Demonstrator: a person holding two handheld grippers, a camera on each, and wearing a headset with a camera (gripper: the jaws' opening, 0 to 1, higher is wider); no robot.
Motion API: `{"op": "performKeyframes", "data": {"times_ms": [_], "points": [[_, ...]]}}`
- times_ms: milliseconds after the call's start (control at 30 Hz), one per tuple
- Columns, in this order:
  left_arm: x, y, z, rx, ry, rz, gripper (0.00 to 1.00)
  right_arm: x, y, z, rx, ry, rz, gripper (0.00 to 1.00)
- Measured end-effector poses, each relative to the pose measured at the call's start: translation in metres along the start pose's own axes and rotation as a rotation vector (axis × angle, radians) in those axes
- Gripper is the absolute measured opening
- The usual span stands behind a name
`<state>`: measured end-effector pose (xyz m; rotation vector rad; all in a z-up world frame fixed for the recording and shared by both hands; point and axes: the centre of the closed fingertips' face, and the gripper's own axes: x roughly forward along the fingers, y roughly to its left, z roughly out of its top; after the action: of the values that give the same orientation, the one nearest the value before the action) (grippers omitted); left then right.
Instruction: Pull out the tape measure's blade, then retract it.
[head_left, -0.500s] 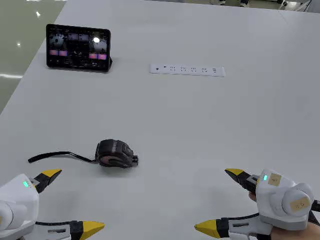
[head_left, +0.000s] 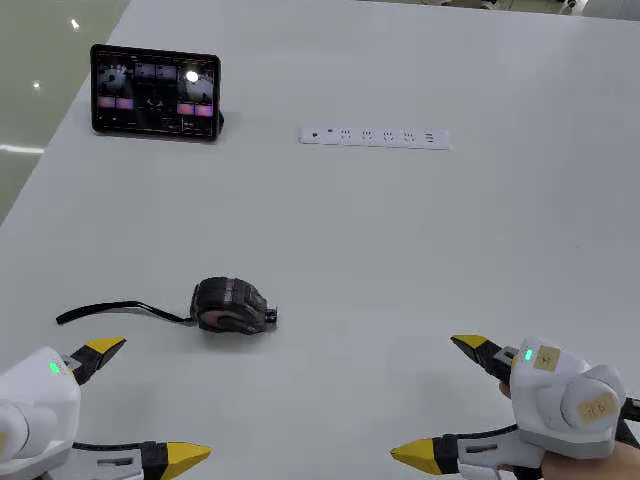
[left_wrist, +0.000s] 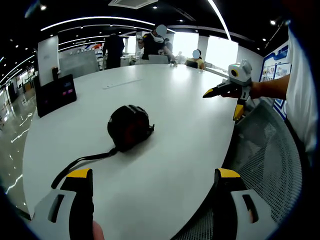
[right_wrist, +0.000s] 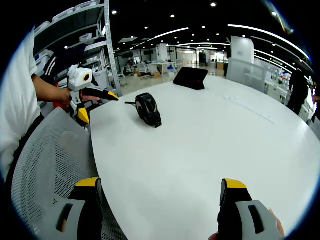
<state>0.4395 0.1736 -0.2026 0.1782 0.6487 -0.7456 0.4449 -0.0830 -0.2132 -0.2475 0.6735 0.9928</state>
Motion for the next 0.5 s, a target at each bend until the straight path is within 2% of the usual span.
{"op": "performKeyframes", "data": {"times_ms": [267, 500], "points": [[0.001, 0.009, 0.000, 0.010, -0.001, 0.009, 0.99, 0.003, -0.003, 0.001, -0.001, 0.001, -0.001, 0.95], [0.004, 0.010, 0.002, 0.014, 0.000, 0.007, 0.99, 0.006, -0.006, 0.003, -0.004, 0.002, 0.002, 0.96]]}}
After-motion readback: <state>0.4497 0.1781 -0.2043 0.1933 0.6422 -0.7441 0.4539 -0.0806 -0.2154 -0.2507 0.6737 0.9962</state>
